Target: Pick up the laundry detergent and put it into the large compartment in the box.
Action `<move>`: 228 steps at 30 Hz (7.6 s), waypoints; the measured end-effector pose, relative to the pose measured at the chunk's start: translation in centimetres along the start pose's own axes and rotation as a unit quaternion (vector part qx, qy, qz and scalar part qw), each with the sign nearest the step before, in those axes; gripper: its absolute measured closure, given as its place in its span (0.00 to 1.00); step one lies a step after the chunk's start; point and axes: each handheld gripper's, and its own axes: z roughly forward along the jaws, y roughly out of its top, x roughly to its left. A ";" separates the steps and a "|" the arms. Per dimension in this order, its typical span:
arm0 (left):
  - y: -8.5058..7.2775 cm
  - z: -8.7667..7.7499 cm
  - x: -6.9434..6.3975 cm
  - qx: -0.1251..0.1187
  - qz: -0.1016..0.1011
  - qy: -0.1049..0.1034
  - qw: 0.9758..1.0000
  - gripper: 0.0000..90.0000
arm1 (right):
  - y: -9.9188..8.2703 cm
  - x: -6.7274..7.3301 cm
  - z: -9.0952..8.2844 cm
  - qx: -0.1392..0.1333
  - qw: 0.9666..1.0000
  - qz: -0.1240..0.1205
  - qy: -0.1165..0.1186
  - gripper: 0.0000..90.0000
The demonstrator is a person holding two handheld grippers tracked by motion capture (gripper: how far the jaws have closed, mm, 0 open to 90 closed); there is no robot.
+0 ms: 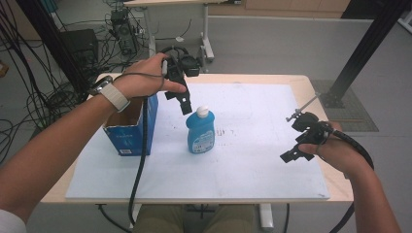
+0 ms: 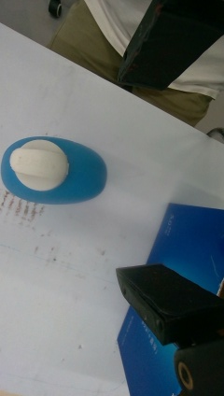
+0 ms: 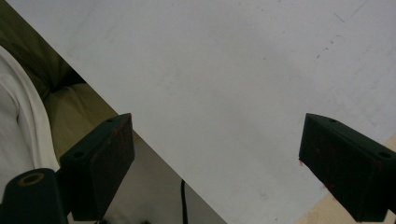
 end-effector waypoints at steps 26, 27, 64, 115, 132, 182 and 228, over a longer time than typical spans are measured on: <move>1.0 0.7 0.0 -0.012 0.002 -0.004 1.000 0.08 | -0.4 -0.2 0.0 0.000 1.000 0.003 0.001 0.12; 1.0 0.8 -0.1 -0.012 0.001 -0.002 1.000 0.08 | -0.4 -0.2 0.0 -0.001 1.000 0.002 0.001 0.12; 2.7 2.9 -0.9 -0.016 0.005 0.011 1.000 0.08 | -0.9 -0.4 0.1 -0.004 1.000 0.005 0.003 0.12; 3.5 6.0 -2.1 -0.014 0.014 0.027 0.999 0.09 | -1.3 -0.4 0.4 -0.005 1.000 0.009 0.006 0.12; 3.6 6.3 -1.9 -0.012 0.011 0.027 1.000 0.09 | -1.3 -0.5 0.3 -0.006 1.000 0.009 0.005 0.12; 3.5 6.4 -2.0 -0.013 0.010 0.032 0.999 0.09 | -1.4 -0.6 0.4 -0.006 1.000 0.008 0.005 0.12; 3.3 6.6 -2.0 -0.013 0.006 0.034 0.999 0.09 | -1.4 -0.5 0.4 -0.005 1.000 0.009 0.005 0.12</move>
